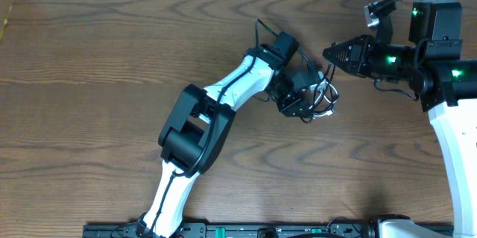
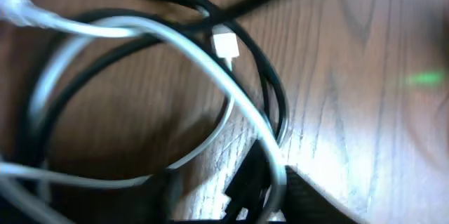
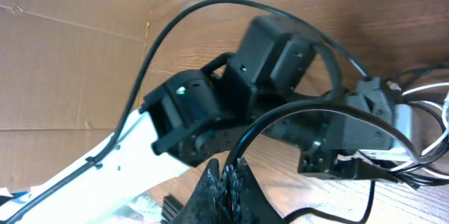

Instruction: Untangle cables

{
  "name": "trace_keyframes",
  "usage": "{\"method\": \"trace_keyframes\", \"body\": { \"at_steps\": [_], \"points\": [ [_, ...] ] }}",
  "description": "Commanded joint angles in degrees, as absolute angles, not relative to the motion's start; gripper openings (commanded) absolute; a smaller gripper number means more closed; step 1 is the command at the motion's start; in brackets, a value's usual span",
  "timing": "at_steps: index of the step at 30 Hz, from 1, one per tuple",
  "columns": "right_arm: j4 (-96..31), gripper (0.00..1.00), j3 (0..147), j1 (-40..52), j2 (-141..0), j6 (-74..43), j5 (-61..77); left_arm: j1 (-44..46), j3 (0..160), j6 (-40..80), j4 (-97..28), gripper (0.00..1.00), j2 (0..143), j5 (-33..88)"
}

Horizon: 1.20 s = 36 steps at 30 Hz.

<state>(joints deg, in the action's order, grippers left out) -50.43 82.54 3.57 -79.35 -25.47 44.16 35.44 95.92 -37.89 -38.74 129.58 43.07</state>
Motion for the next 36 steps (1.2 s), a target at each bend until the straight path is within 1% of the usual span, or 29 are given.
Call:
{"method": "trace_keyframes", "body": {
  "at_steps": [1, 2, 3, 7, 10, 12, 16, 20, 23, 28, 30, 31, 33, 36],
  "points": [
    [-51.07, 0.01, 82.72, 2.85, -79.13, -24.60, 45.08, 34.76, 95.66, -38.54, -38.85, 0.24, 130.28, 41.28],
    [-51.55, 0.01, 82.72, 2.04, -79.13, -24.62, 44.53, 34.41, 95.74, -38.44, -38.89, 0.12, 130.26, 41.28],
    [-52.14, 0.01, 82.72, 1.13, -79.13, -24.62, 44.01, 34.02, 95.81, -37.63, -38.89, 0.08, 130.23, 41.28],
    [-56.47, 0.01, 82.72, -5.98, -79.13, -24.47, 43.81, 31.66, 96.79, -32.27, -38.83, 0.07, 130.06, 41.28],
    [-60.95, 0.01, 82.72, -12.93, -79.13, -21.04, 42.61, 28.93, 97.78, -28.40, -38.63, 0.08, 129.10, 41.28],
    [-64.01, 0.01, 82.72, -16.95, -79.13, -20.08, 37.43, 27.00, 98.21, -25.10, -38.41, 0.08, 127.72, 41.30],
    [-68.36, 0.01, 82.32, -22.65, -79.24, -20.05, 21.93, 23.66, 98.30, -19.77, -38.20, 0.07, 123.26, 41.28],
    [-68.66, 0.01, 79.90, -24.58, -79.50, -20.14, 12.12, 20.78, 98.30, -13.89, -38.22, 0.07, 116.79, 41.32],
    [-68.10, 0.01, 77.69, -25.45, -80.58, -21.04, 7.99, 19.25, 98.30, -9.32, -38.17, 0.08, 111.28, 41.56],
    [-65.67, 0.01, 75.37, -26.26, -84.79, -20.80, 8.49, 18.00, 98.30, -5.98, -37.67, 0.07, 101.97, 43.29],
    [-64.53, 0.01, 75.37, -26.15, -86.52, -16.58, 13.65, 18.02, 98.30, -4.69, -37.10, 0.07, 99.35, 44.60],
    [-63.90, 0.05, 75.37, -26.15, -87.11, -13.52, 18.04, 18.02, 98.30, -3.90, -36.71, 0.08, 98.21, 45.23],
    [-62.74, 0.18, 75.37, -26.13, -87.66, -5.72, 31.16, 18.02, 98.30, -1.80, -35.33, 0.08, 96.38, 47.55],
    [-61.89, 0.38, 75.94, -25.61, -86.74, 1.08, 44.49, 17.93, 98.30, 3.81, -31.79, 0.07, 95.88, 54.48]
  ]
}}
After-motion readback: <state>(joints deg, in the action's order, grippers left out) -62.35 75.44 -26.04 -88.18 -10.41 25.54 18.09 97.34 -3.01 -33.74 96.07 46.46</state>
